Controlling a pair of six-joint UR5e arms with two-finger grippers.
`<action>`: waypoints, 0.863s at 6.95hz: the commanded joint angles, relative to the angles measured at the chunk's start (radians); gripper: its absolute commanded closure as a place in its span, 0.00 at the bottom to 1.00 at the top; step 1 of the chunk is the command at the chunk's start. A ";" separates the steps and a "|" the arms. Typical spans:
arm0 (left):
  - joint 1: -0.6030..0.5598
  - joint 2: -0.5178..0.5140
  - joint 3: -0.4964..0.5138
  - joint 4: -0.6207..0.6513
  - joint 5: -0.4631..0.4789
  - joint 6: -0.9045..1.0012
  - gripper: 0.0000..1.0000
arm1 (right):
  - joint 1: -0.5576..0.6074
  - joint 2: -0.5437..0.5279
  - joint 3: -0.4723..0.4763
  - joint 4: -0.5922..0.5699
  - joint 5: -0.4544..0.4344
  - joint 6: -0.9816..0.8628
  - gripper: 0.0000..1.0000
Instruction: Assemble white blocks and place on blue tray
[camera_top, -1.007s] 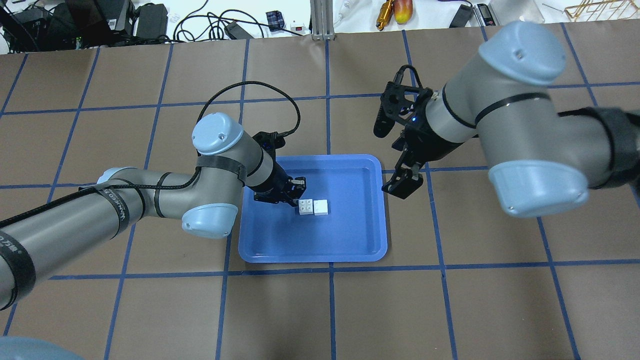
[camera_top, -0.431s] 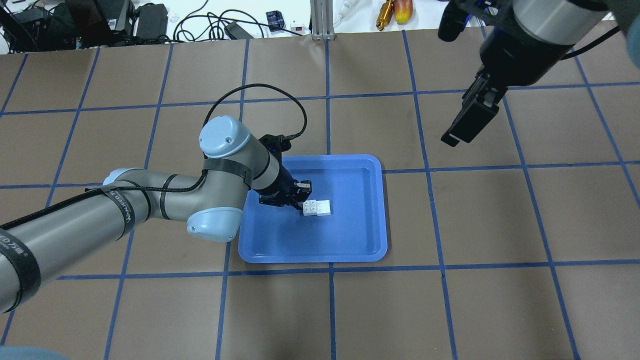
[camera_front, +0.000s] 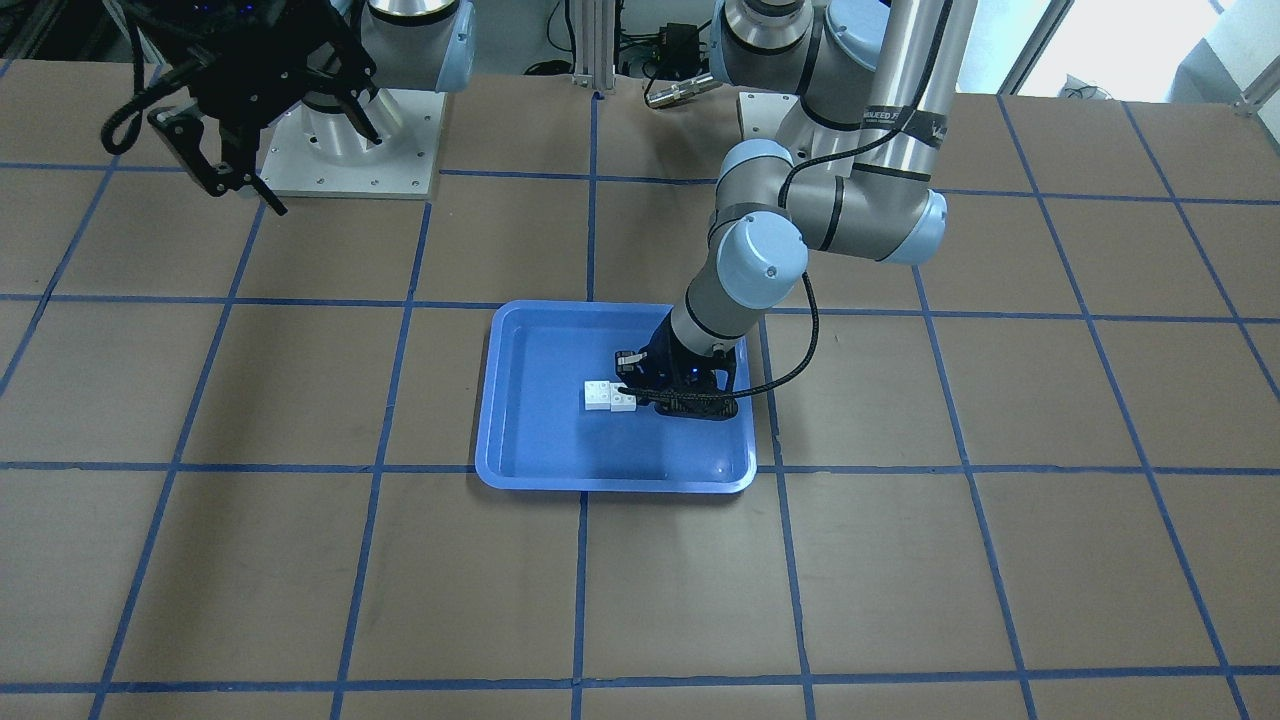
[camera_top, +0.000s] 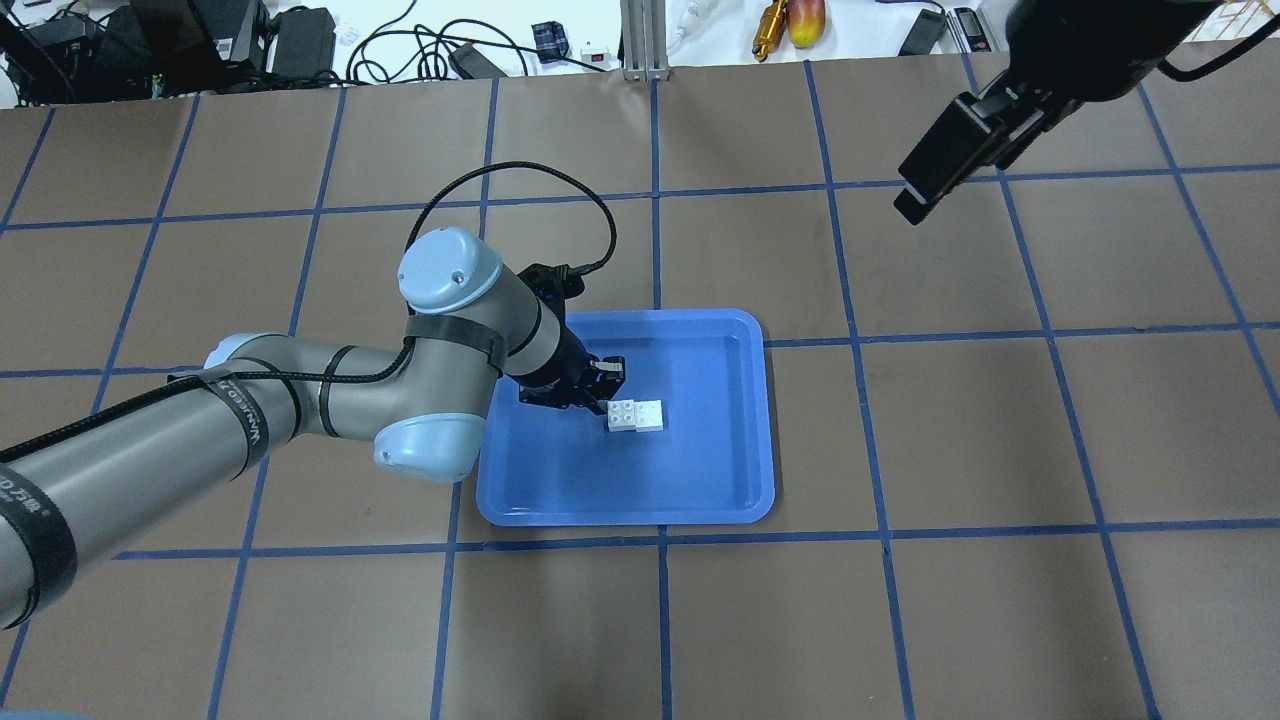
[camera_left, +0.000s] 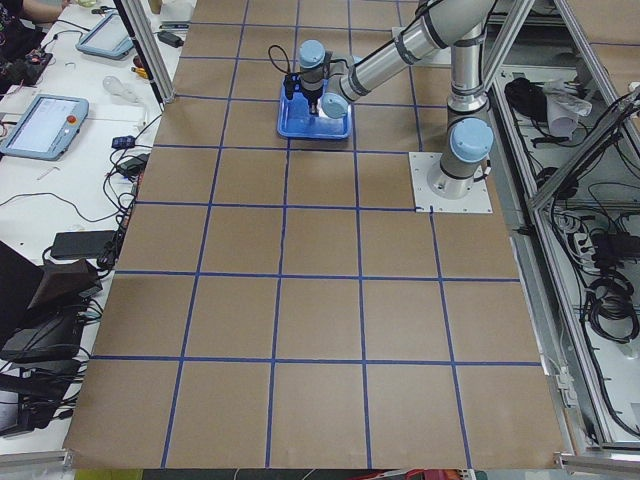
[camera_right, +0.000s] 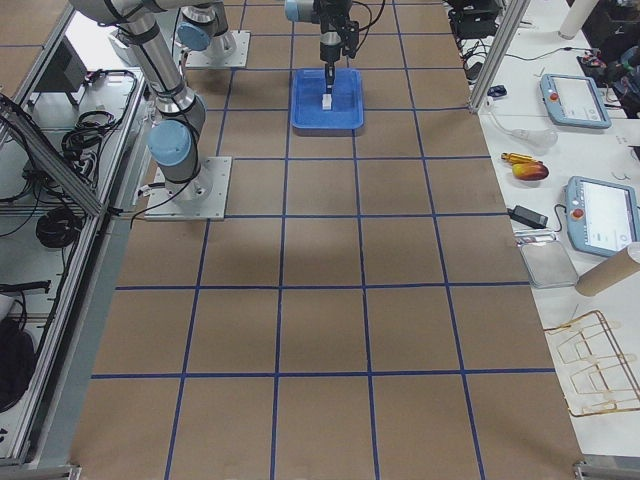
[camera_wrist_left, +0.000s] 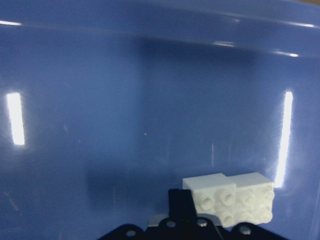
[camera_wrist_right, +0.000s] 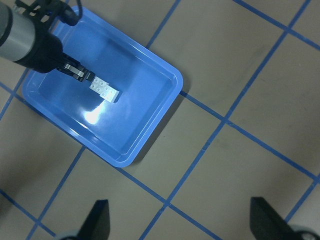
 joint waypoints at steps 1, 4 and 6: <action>0.047 0.039 0.053 -0.027 0.006 0.010 0.83 | 0.012 0.081 -0.052 0.007 -0.095 0.399 0.00; 0.119 0.140 0.328 -0.488 0.112 0.186 0.79 | 0.125 0.100 0.038 -0.095 -0.235 0.606 0.00; 0.167 0.206 0.519 -0.850 0.247 0.297 0.74 | 0.121 0.026 0.152 -0.186 -0.252 0.574 0.00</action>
